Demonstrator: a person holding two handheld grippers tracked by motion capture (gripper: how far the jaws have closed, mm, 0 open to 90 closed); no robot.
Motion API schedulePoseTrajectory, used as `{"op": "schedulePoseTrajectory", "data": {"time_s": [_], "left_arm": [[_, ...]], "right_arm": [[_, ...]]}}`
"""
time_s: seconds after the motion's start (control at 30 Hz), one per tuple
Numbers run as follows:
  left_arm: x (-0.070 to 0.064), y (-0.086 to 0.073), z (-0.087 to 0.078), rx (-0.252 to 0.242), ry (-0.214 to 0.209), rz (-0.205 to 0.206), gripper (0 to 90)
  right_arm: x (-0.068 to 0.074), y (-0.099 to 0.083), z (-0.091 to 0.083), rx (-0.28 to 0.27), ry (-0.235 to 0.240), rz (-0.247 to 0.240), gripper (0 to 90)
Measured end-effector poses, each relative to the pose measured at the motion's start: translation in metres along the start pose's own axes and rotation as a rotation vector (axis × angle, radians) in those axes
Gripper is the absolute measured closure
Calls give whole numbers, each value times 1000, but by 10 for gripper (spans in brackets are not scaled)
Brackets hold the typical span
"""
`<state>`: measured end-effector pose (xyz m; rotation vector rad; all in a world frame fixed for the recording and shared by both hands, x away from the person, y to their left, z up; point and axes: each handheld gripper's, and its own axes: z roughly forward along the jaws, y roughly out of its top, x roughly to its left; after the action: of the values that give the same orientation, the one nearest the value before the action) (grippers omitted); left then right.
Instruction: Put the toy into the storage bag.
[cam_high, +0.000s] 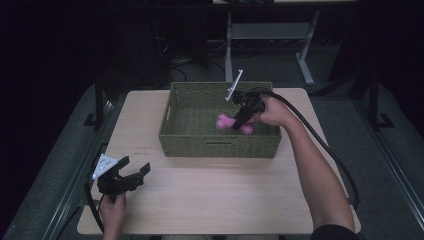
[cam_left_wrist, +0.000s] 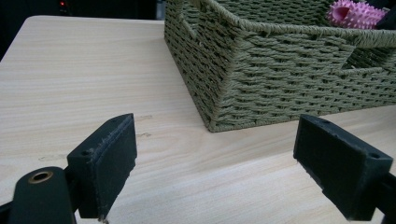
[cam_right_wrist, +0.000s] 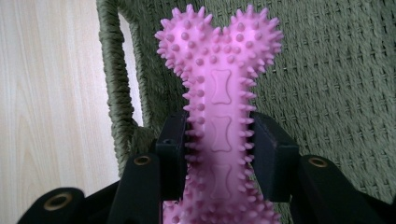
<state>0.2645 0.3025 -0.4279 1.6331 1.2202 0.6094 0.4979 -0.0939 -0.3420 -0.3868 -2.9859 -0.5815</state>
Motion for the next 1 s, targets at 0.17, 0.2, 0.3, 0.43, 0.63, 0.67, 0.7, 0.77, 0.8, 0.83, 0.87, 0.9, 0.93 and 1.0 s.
{"op": "schedulePoseTrajectory", "data": {"time_s": [0.17,0.2,0.3,0.43,0.63,0.67,0.7,0.77,0.8,0.83,0.87,0.9,0.93,1.0], "left_arm": [[0,0,0,1,-1,2,129],[0,0,0,3,0,3,128],[0,0,0,1,0,3,128],[0,0,0,0,1,-1,128],[-1,0,0,0,0,1,128],[-1,0,0,0,0,2,129],[-1,0,0,1,-1,3,128],[-1,0,0,0,-1,1,128],[-1,0,0,0,-1,1,128],[-1,0,0,0,0,1,129],[0,0,0,0,-1,1,128],[-1,0,0,0,-1,1,128],[-1,0,0,0,0,0,128],[-1,0,0,0,-1,1,128]], "right_arm": [[-4,-6,7,6,6,19,583],[-4,-7,8,9,10,22,583],[-4,-8,11,12,15,22,583],[-4,-9,15,13,17,24,583],[-4,-13,20,19,27,30,582],[-4,-13,21,23,25,26,582],[-4,-13,22,27,26,28,582],[-4,-13,24,30,28,28,582],[-4,-13,25,28,31,27,582],[-4,-13,25,30,31,28,581],[-4,-13,26,30,33,29,582],[-4,-13,27,30,32,29,581],[-4,-13,27,32,31,28,581],[-4,-13,28,35,34,31,581]]}}
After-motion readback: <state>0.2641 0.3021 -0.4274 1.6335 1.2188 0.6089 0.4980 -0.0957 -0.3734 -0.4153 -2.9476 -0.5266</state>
